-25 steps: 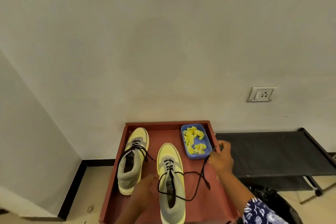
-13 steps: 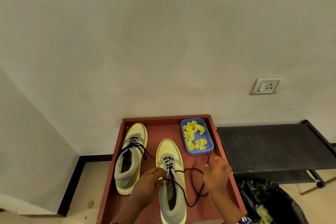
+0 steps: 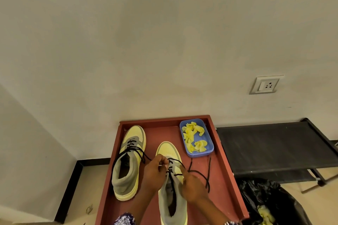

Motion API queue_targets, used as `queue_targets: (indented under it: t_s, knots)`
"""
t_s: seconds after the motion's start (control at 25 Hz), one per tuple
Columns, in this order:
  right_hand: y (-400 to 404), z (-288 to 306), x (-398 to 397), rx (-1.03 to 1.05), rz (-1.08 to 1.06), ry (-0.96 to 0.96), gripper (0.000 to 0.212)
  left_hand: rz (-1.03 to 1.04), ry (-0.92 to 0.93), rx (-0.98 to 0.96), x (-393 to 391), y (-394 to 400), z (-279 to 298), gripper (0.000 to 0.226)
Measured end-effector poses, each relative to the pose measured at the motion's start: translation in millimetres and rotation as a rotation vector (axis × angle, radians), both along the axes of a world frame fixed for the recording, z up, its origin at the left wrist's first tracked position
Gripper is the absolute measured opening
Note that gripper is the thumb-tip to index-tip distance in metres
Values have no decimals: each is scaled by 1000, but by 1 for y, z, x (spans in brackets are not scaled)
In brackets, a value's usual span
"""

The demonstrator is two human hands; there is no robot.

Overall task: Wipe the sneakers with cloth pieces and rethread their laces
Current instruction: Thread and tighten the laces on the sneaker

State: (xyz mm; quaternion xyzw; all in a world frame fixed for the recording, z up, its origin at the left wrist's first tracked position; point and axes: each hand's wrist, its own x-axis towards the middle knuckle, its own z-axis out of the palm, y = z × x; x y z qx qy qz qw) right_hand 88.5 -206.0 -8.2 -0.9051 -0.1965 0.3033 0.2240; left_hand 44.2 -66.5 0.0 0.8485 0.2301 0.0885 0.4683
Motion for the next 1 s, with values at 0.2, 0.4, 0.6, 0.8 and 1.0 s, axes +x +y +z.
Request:
queue_targets:
  t_s: [0.2, 0.4, 0.6, 0.8, 1.0]
  knots:
    - [5, -1, 21, -95, 103, -49, 35, 91, 28, -170, 1, 2, -1, 25]
    - [-3, 16, 30, 76, 32, 3, 35, 34, 37, -143, -3, 4, 0, 23]
    - [4, 40, 34, 255, -31, 134, 31, -13, 53, -107, -2, 1, 5, 20]
    - [18, 62, 30, 332, 7, 130, 33, -153, 87, 41, -1, 0, 10, 20]
    - [25, 74, 27, 327, 99, 154, 33, -164, 107, 41, -4, -3, 12, 26]
